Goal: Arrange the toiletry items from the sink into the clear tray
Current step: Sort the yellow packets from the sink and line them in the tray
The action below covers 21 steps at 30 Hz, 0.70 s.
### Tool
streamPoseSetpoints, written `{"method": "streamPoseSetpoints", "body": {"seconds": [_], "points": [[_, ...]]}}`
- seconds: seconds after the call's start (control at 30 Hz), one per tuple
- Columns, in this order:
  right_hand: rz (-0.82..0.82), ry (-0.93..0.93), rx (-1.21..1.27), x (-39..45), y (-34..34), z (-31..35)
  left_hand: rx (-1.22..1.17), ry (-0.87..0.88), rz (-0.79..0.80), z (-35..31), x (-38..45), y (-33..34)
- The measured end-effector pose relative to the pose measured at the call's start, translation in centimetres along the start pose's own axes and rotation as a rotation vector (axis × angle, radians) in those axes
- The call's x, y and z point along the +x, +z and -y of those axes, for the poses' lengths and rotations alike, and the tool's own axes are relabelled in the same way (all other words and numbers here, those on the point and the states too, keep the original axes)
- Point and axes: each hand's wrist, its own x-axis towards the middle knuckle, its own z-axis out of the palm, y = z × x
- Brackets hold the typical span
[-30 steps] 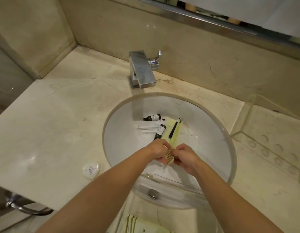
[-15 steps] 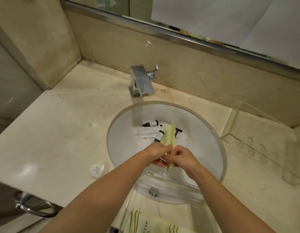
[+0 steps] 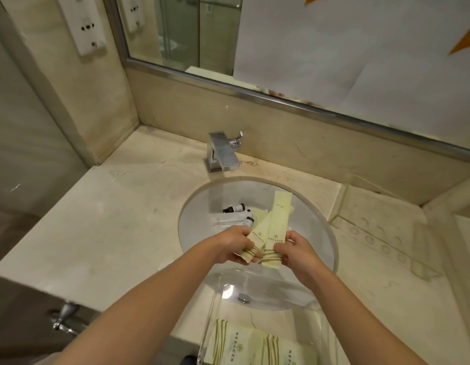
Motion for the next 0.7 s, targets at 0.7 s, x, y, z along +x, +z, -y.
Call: {"method": "streamPoseSetpoints", "body": {"seconds": [0.7], "points": [[-0.084,-0.006,0.326,-9.5,-2.5,-3.4,0.934,0.107,0.049,3.6,-5.4,1.5]]}}
